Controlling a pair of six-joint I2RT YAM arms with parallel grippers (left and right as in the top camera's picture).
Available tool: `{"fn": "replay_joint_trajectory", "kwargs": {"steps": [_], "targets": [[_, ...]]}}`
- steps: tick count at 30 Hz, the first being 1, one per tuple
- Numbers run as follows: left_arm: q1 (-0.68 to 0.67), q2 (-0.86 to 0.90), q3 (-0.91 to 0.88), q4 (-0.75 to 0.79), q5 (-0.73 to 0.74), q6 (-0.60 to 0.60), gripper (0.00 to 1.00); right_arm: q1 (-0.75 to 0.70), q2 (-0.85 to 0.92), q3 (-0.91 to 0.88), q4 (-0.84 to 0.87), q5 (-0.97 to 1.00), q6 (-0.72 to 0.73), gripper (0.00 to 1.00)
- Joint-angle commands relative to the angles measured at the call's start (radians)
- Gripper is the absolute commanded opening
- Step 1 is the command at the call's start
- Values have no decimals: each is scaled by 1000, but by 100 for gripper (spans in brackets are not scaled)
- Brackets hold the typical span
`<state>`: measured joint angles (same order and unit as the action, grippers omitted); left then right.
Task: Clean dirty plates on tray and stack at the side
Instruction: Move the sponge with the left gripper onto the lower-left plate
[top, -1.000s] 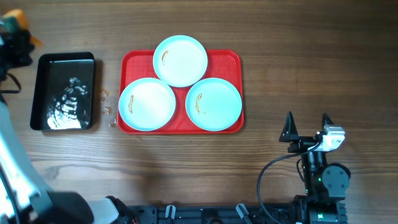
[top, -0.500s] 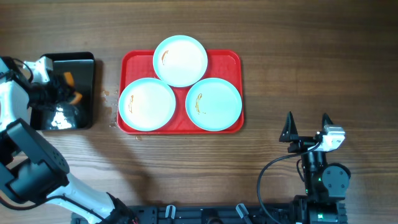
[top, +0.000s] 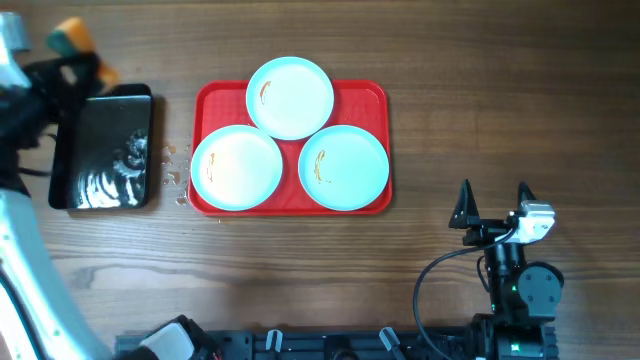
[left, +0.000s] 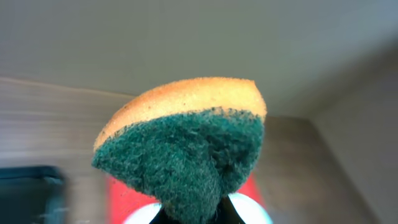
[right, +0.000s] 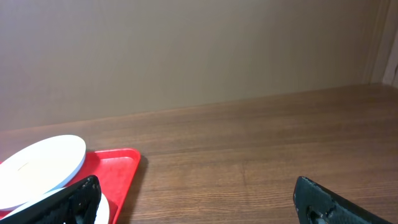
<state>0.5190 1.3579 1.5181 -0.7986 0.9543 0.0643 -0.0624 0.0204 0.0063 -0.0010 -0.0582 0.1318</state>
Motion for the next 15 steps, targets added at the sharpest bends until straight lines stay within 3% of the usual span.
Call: {"fn": "replay_joint_trajectory", "kwargs": {"steps": [1,6,15], "targets": [[-112,44,-15,-104,-32,-23,4,-5,-6,-1,3,14,-12,100],[-290,116,-53,-195,-227,-20,4,-5,-6,-1,3,14,-12,100],[-529,299,-202,-196,-511,-21,4,-5,-6,-1,3,14,-12,100]]}}
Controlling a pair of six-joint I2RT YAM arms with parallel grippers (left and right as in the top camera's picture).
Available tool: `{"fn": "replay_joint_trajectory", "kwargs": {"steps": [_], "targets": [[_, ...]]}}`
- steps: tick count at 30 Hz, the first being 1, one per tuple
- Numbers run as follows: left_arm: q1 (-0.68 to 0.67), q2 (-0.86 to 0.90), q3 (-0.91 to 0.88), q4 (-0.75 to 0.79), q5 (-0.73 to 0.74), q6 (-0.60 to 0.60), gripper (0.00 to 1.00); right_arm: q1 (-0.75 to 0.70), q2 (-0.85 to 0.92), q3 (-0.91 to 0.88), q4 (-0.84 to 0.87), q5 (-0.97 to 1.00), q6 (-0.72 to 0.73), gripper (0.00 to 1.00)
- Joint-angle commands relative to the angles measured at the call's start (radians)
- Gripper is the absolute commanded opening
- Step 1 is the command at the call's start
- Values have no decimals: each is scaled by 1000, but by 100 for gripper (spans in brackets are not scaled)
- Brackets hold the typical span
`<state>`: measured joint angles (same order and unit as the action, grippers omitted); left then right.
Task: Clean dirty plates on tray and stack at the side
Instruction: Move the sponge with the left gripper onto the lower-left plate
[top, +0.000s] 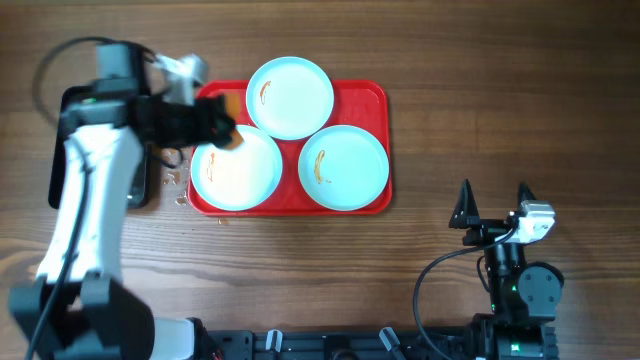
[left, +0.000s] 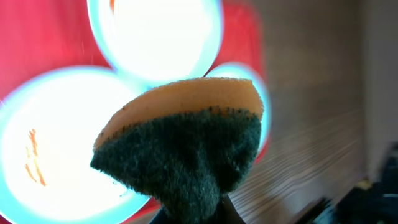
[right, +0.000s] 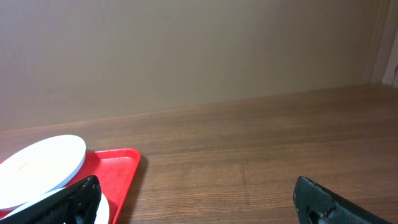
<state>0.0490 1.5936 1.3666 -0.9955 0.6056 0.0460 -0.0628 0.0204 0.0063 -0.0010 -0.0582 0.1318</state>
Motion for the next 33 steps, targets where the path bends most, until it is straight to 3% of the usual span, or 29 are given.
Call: {"fn": "replay_joint_trajectory", "kwargs": {"steps": [1,4,12,17,27,28,29,30,33], "targets": [[-74,89,-65,6,-195,-10,4,-5,-6,-1,3,14,-12,100],[-96,141,-98,41,-261,-61,4,-5,-6,-1,3,14,-12,100],[-106,233,-125,125,-267,-159,4,-5,-6,-1,3,14,-12,100],[-135,267,-126,125,-274,-160,4,-5,-6,-1,3,14,-12,100],[-198,294,-126,124,-470,-189,4,-5,-6,-1,3,14,-12,100],[-198,294,-126,124,-474,-189,7,-5,-6,-1,3,14,-12,100],[-198,294,-126,124,-473,-189,18,-5,-6,-1,3,14,-12,100],[-198,294,-126,123,-473,-189,40,-5,-6,-1,3,14,-12,100],[-198,293,-125,122,-473,-189,46,-5,-6,-1,3,14,-12,100]]}}
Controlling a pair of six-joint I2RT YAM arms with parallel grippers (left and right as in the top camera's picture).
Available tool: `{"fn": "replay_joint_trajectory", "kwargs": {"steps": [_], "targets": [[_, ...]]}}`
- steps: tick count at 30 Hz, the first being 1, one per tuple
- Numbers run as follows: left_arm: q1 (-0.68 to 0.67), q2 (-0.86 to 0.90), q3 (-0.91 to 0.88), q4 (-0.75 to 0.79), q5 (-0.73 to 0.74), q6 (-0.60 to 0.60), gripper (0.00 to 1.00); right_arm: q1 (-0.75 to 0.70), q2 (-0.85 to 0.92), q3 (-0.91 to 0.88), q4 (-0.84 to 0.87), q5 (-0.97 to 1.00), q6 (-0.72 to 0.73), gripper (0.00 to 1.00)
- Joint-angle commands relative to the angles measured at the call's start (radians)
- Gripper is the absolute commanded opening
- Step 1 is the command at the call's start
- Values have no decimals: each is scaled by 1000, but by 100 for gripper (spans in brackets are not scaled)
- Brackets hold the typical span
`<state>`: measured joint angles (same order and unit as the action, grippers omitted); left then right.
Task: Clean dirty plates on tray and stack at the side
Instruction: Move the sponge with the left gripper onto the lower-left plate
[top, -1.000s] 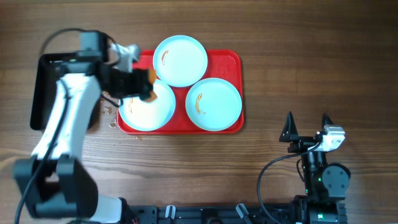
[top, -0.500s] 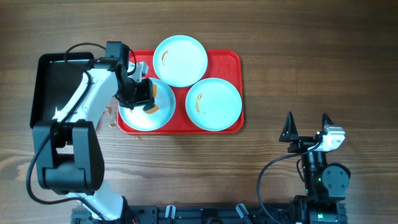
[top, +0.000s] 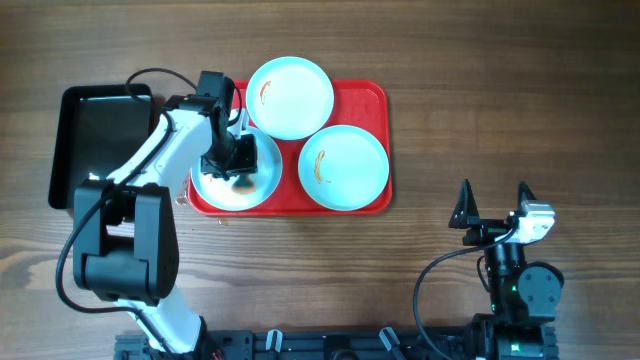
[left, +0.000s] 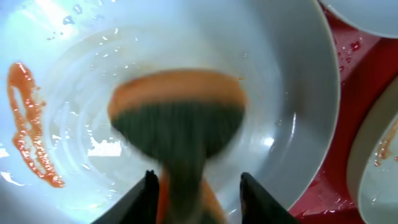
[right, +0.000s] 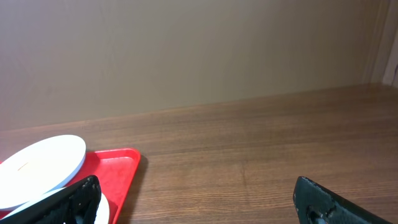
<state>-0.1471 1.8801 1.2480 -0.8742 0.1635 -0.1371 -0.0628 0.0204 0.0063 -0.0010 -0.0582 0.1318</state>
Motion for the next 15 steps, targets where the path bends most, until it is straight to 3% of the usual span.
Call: {"fn": "replay_joint_trajectory", "kwargs": {"steps": [1,9,15], "targets": [[-2,6,-3,-3,-31,-6,49,-5,-6,-1,3,14,-12,100],[-2,-86,174,-164,-30,-6,54,-5,-6,-1,3,14,-12,100],[-2,-165,191,-179,-18,-6,98,-5,-6,-1,3,14,-12,100]]}}
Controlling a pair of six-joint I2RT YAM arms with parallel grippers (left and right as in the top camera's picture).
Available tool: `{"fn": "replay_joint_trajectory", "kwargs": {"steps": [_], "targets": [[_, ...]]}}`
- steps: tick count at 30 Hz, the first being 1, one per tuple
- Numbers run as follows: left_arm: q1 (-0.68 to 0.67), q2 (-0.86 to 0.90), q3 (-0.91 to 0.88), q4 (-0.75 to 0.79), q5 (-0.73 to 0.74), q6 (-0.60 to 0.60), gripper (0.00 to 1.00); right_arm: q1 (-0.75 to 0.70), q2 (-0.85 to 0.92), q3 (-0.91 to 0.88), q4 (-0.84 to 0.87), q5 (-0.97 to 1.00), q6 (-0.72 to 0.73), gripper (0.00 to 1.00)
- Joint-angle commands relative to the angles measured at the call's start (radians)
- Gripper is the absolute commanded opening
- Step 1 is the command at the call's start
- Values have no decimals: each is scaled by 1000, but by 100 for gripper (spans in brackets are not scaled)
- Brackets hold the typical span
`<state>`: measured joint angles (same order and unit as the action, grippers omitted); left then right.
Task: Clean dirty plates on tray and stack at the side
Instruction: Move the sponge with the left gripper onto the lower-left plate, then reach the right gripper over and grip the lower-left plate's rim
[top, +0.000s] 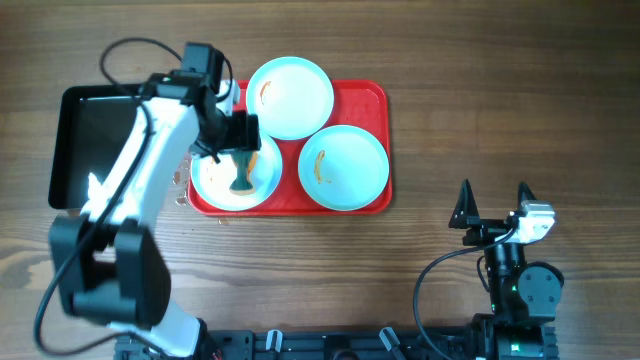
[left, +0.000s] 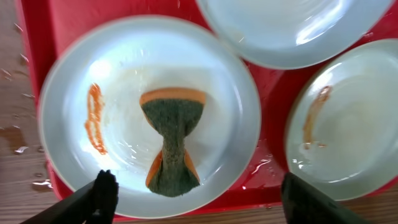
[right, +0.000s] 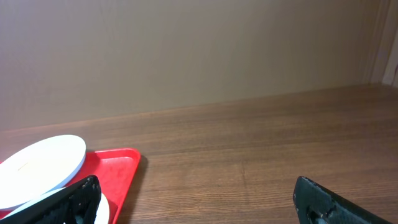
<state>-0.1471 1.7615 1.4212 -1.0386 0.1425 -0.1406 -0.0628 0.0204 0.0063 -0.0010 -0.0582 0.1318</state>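
Three light-blue plates sit on the red tray (top: 372, 95): a front-left plate (top: 208, 178), a back plate (top: 290, 97) and a right plate (top: 344, 166), each with an orange sauce streak. A green-and-orange sponge (left: 171, 146) lies crumpled in the front-left plate (left: 124, 74), next to its streak (left: 94, 118). My left gripper (top: 233, 138) hovers over that plate, open, with its fingers (left: 102, 193) wide apart and clear of the sponge. My right gripper (top: 493, 205) stands open and empty near the front right of the table.
A black tray (top: 95, 145) holding water lies left of the red tray. Water drops (top: 178, 178) spot the wood between the two trays. Wet patches show on the red tray around the plates. Bare wood stretches to the right of the tray.
My left gripper was shut on the sponge, pressing it into the front-left plate. It is now open and higher up, and the sponge lies loose in that plate. The right arm has not moved.
My left gripper held the sponge up by the black water tray. Then it carried the sponge over the red tray's left plates. Then it pressed the sponge into the front-left plate. Now the sponge is let go there, with the sauce streak still showing.
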Motion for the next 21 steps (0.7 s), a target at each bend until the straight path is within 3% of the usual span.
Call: {"fn": "replay_joint_trajectory", "kwargs": {"steps": [1,11,14,18,21], "targets": [[-2,-46,18,-25,17,-2,100,-5,-6,-1,3,14,-12,100],[-2,-29,4,2,87,-14,100,-5,-6,-1,3,10,-3,100],[-1,-25,4,6,36,-66,100,-4,-6,-1,71,-195,320,100],[-1,-24,4,3,-87,-170,100,-4,-6,-1,33,-489,980,100],[1,-24,4,-7,-109,-182,100,-3,0,-1,43,-529,1226,100]]}}
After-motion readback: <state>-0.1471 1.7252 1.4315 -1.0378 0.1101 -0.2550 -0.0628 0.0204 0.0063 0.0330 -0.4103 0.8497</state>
